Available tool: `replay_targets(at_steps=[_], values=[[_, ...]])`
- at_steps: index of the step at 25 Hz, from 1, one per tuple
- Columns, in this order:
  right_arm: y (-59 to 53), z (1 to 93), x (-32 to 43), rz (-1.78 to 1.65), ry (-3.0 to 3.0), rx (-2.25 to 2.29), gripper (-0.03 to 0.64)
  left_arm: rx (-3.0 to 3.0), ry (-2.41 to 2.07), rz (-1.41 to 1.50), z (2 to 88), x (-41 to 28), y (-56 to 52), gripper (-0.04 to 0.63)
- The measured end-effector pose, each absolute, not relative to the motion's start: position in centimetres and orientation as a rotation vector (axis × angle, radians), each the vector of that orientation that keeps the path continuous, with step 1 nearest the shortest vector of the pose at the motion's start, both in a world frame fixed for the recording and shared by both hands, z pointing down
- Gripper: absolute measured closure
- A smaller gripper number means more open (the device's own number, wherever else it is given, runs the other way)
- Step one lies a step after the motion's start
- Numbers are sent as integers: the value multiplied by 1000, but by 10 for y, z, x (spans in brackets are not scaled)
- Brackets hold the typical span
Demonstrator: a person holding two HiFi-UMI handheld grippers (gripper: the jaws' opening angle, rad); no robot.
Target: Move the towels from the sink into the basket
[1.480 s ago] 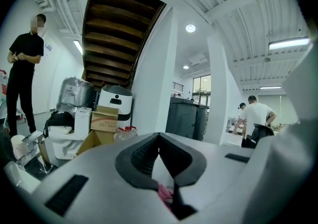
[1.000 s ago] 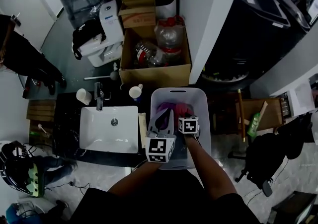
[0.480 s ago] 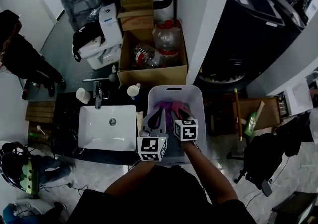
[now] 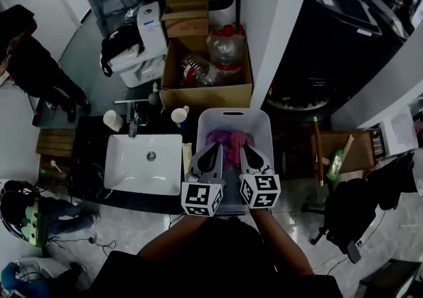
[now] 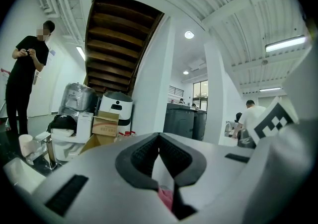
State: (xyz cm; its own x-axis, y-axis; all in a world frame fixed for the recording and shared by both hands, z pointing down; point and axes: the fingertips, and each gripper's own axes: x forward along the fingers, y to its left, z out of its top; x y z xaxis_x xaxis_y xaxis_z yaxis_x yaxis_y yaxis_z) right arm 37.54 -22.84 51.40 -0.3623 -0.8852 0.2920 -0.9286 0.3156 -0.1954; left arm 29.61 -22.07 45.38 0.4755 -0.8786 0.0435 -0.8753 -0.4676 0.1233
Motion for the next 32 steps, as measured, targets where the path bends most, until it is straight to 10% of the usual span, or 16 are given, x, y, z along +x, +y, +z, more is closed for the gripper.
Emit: replay_targets(at_steps=[32], values=[[-205,454,363,157,-2555,1705,598,2625,-1593,-51,438,305,-208,583]])
